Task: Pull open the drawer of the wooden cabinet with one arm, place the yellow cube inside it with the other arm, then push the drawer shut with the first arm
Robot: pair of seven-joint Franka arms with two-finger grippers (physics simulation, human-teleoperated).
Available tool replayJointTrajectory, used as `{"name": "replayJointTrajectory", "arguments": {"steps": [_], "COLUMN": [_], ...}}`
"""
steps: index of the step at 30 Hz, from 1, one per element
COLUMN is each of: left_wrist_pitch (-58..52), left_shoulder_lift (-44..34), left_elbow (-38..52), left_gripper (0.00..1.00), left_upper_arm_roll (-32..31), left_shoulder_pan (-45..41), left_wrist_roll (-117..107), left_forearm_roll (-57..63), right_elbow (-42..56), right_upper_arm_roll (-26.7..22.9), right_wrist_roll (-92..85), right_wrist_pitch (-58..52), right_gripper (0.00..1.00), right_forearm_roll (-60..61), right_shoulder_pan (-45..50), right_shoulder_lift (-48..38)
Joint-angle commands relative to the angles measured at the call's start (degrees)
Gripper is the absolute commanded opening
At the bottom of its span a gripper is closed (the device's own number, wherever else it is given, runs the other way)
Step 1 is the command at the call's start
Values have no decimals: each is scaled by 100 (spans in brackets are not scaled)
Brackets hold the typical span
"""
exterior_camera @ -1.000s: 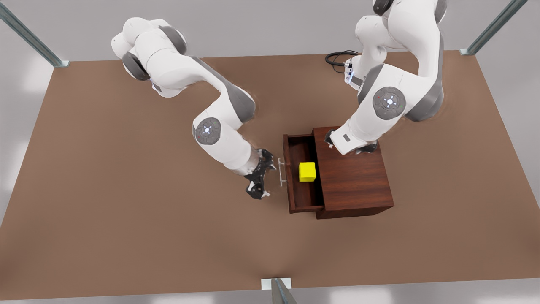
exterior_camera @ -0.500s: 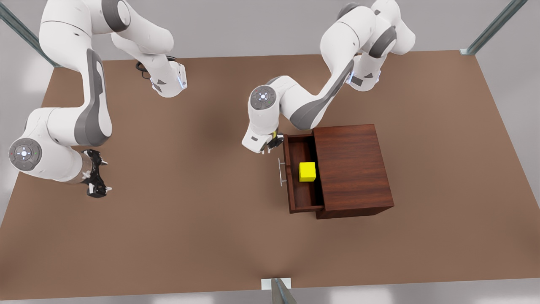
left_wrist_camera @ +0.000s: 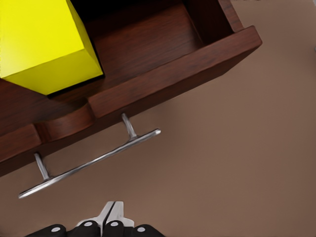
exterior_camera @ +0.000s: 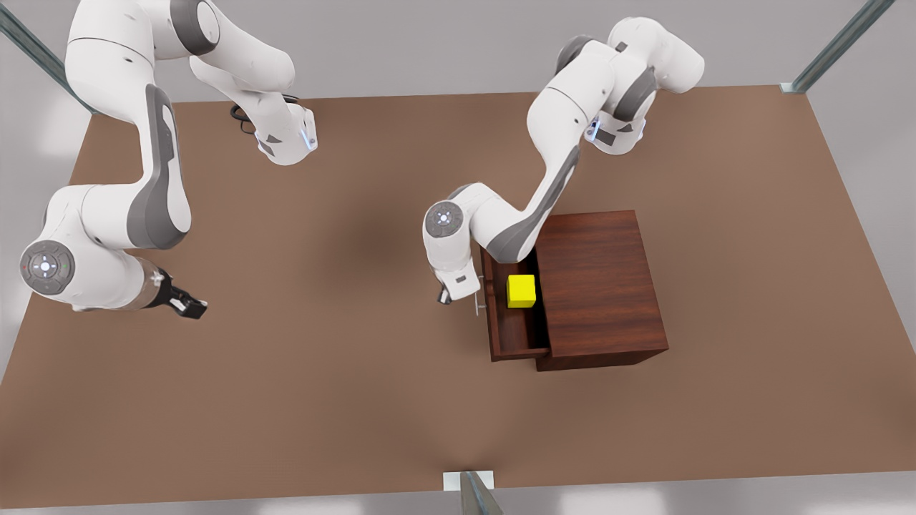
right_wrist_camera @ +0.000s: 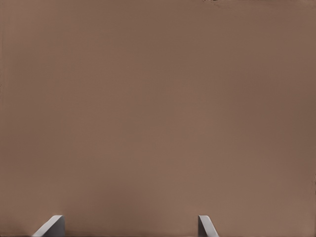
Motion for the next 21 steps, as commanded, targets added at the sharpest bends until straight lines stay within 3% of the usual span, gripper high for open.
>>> {"name": "replayJointTrajectory", "arguments": {"steps": [1, 21], "left_wrist_pitch": [235, -811], "left_shoulder_lift": [59, -371], "left_elbow": [1, -306], "left_gripper": [0, 0], "left_upper_arm_roll": [2, 151], "left_shoulder_pan": [0, 246], "left_wrist_roll": [-4132, -3015], "left_forearm_roll": [103, 103], "right_elbow": [3, 3], "right_upper_arm_roll": [7, 7], "right_wrist_roll": [-2805, -2796], "right_wrist_pitch": [-25, -25], "right_gripper": [100, 100], "right_forearm_roll": [1, -7], "right_shoulder_pan": [0, 9], "right_shoulder_lift": [-4, 5]}}
